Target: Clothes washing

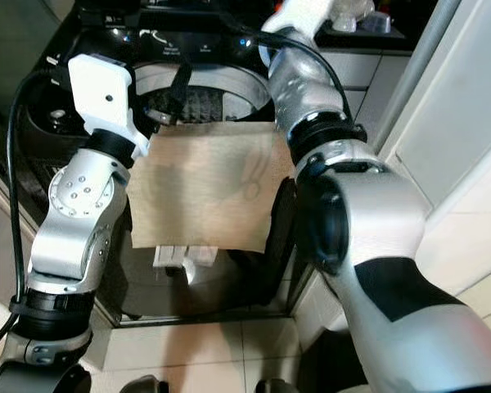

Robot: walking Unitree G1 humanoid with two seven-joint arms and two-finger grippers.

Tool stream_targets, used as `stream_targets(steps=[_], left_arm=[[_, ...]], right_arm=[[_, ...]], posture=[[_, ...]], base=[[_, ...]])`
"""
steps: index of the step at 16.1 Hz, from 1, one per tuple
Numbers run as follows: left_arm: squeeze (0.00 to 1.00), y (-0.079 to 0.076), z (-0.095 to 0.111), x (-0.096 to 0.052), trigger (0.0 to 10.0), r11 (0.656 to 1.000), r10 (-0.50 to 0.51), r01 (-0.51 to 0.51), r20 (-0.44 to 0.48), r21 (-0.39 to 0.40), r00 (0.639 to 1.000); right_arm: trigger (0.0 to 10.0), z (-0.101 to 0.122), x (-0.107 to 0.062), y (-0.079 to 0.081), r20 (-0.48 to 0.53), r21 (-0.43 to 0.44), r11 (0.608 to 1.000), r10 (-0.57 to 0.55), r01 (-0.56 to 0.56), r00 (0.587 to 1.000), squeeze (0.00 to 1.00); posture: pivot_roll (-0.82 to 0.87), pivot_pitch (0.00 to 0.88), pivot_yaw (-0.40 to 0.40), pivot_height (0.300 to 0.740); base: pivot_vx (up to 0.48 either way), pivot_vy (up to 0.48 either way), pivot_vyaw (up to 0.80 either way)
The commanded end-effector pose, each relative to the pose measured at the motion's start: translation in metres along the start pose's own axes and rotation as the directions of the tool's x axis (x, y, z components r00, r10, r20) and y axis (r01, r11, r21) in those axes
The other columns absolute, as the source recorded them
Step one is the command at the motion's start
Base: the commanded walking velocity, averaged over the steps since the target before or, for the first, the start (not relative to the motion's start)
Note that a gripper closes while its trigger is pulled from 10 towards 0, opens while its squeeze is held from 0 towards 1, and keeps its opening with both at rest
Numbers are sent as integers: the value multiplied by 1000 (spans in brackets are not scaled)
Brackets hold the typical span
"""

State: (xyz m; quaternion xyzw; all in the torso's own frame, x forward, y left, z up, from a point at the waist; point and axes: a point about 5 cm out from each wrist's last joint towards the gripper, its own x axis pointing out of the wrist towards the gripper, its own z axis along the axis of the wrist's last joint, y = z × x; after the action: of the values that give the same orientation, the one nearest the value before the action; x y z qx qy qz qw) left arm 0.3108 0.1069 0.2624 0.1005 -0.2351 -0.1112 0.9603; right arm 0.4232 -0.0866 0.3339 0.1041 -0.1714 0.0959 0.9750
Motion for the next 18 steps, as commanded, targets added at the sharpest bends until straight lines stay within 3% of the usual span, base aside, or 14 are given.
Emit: stream_targets(steps=[1,2,3,4,8,9,10,12,14,18], left_arm=[[0,-1,-9,-3,10000,1000,12,-11,-52,20,999],[0,1,-15,-7,10000,1000,24,-24,-77,11,997],[0,2,-17,-8,10000,1000,28,-27,-85,10,996],[0,3,-24,-12,10000,1000,27,-28,-110,-6,994],[0,-1,-30,-11,10000,999,0,-5,-134,-38,991],[0,-4,-33,-9,10000,999,-5,-1,-146,-46,989],[0,-7,-37,-8,10000,998,-11,2,-156,-59,988],[0,-9,-38,-7,10000,998,-20,9,-162,-68,987],[0,-8,-40,-7,10000,998,-16,5,-164,-67,986],[0,-4,-43,-10,10000,999,6,-14,-173,-48,985]], right_arm=[[10000,0,-10,-9,151,-188,982,5,24,988,0],[10000,-16,-33,-20,269,-313,947,9,78,963,0],[10000,-22,-44,-23,306,-349,932,12,101,952,0],[10000,-44,-87,-37,340,-407,898,-19,166,940,0],[10000,-67,-137,-40,327,-508,849,37,143,944,0],[10000,-82,-145,-47,267,-494,859,3,134,964,0],[10000,-103,-153,-52,136,-440,890,-61,116,989,0],[10000,-116,-155,-51,49,-385,918,-78,90,996,0],[10000,-120,-154,-39,12,-374,927,-18,21,1000,0],[10000,-128,-151,-38,-57,-333,943,-14,-6,998,0]], posture=[[42,0,-73,740],[31,0,-70,740],[28,0,-66,740],[-6,0,-57,740],[-50,0,-37,740],[-64,0,-29,740],[-67,0,-25,740],[-63,0,-23,740],[-51,0,-28,740],[-33,0,-38,740]], base=[[0,0,0],[0,0,0],[0,0,0],[0,0,0],[0,0,0],[0,0,0],[0,0,0],[0,236,0],[0,397,0],[0,0,0]])
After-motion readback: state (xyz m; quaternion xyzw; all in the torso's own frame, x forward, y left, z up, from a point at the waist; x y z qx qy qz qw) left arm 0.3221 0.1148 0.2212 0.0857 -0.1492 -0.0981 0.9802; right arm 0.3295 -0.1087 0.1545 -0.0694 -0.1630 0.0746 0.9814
